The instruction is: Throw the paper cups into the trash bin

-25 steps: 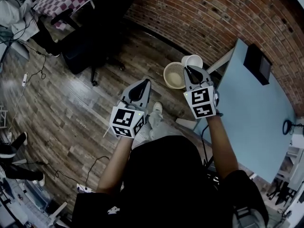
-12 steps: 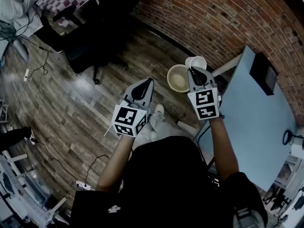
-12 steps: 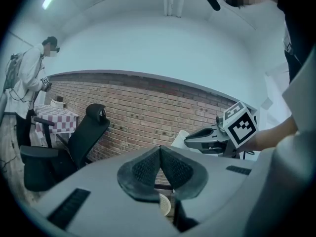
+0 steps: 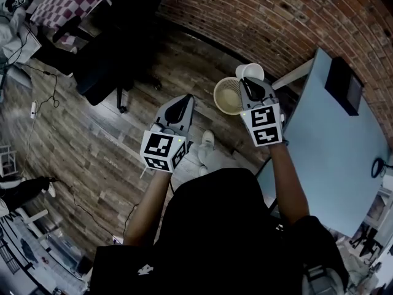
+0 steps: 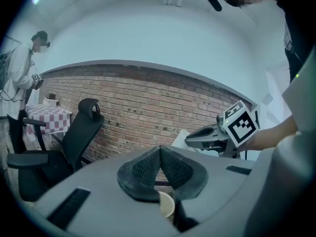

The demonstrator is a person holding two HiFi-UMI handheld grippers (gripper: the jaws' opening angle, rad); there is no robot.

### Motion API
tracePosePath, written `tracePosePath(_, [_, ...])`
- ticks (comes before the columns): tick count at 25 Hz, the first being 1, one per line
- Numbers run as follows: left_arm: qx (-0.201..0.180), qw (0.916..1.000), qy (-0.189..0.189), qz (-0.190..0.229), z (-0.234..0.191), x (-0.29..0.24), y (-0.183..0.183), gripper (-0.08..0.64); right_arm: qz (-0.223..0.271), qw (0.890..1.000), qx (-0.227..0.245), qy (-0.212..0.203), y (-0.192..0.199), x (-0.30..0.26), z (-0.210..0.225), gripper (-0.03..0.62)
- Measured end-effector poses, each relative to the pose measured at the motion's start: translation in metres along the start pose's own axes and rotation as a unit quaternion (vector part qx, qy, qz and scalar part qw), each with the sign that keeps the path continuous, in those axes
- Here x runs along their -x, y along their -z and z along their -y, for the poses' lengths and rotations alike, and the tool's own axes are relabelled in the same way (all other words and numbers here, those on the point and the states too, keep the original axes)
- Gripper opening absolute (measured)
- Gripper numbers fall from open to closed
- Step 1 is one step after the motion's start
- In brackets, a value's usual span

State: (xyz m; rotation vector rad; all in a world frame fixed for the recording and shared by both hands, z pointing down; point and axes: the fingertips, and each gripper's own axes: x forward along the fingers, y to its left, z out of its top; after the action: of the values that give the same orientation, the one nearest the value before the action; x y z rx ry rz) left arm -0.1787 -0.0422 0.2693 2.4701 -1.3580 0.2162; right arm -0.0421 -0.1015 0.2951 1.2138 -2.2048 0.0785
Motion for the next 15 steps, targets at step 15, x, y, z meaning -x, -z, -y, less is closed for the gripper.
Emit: tracePosePath(15, [-0.009, 0.9991, 0.027, -0.031, -0.008, -0.089, -0.008, 0.009, -0.024, 0.999, -0.043, 0.011, 0.032, -0.039, 0.064, 0.02])
